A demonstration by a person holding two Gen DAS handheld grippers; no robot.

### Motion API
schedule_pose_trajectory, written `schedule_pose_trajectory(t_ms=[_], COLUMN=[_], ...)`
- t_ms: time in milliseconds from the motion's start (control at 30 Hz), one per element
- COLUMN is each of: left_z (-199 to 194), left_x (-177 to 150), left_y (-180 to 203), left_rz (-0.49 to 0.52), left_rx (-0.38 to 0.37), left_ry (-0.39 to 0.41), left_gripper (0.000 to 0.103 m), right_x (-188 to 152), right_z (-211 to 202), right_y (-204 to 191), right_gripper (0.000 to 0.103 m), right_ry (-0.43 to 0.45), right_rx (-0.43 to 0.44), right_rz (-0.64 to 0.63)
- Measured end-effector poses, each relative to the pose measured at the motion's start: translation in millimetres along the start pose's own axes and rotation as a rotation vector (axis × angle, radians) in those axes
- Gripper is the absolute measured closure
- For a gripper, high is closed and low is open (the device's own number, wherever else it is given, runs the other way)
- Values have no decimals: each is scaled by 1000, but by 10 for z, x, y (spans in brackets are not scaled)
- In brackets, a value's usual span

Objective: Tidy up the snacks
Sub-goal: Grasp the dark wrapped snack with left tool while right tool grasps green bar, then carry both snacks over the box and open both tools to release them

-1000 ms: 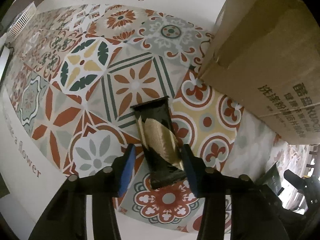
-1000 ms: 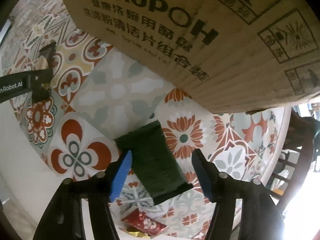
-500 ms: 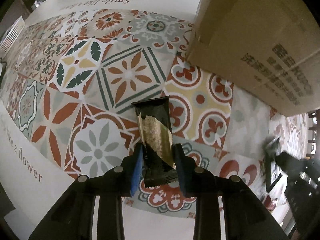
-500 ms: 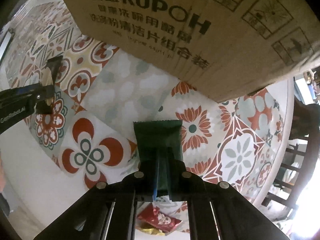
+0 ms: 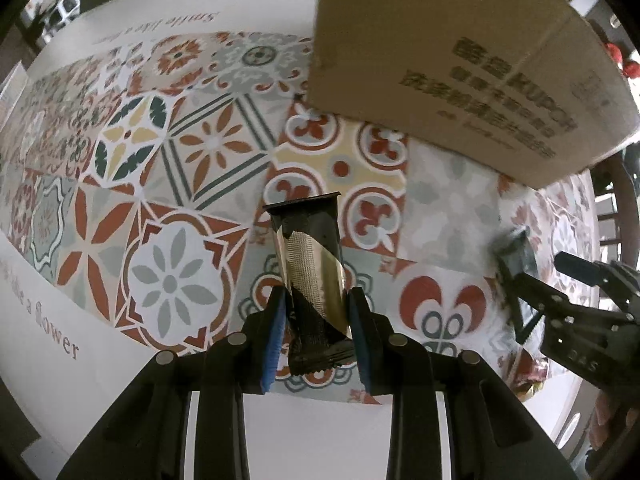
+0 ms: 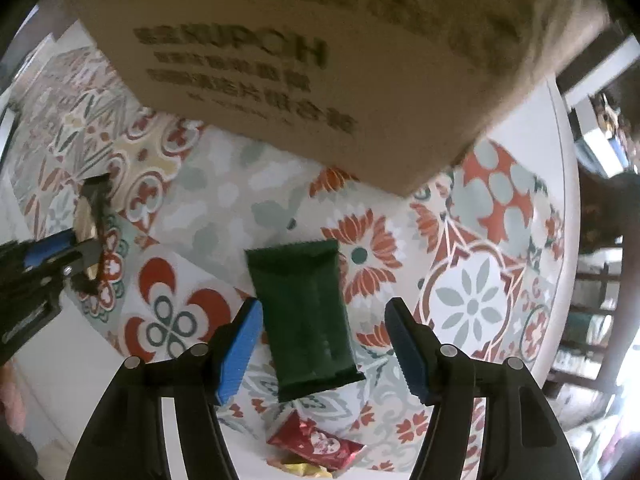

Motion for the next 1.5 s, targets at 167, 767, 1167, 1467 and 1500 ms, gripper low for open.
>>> schedule_pose_trajectory(t_ms=[167,767,1167,1467,1500], left_z=[-99,-481,-952,-1521,-1557], left_x=[-78,-41,-182,-106,-92], left_y=[107,264,47,-74,-88], left_rz=[41,148,173,158,156], left_rx=[-32,-61,-112,-151,-158], left_ry=[21,121,251,398,406], left_gripper=[72,72,72,72,72], right_x=[-84,-549,-588,-533,-527], right_z=[79,-422,-1062,-1388,-1419], right_y=[-57,116,-82,-289,-288], right_gripper=[39,58,58,58,58], right_ry=[-5,166,324,437,446], right_rx=[32,93,85,115,117], right_rz=[5,127,120,107,106])
Point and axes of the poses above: each gripper's, at about its wrist camera, not at the fingertips, and z roughly the way its jaws point, y to its right, x to its top, the point moved 1 cm from there along z, roughly the way its jaws point, and after that the axes turned 12 degrees about x, right-handed, at the moved point
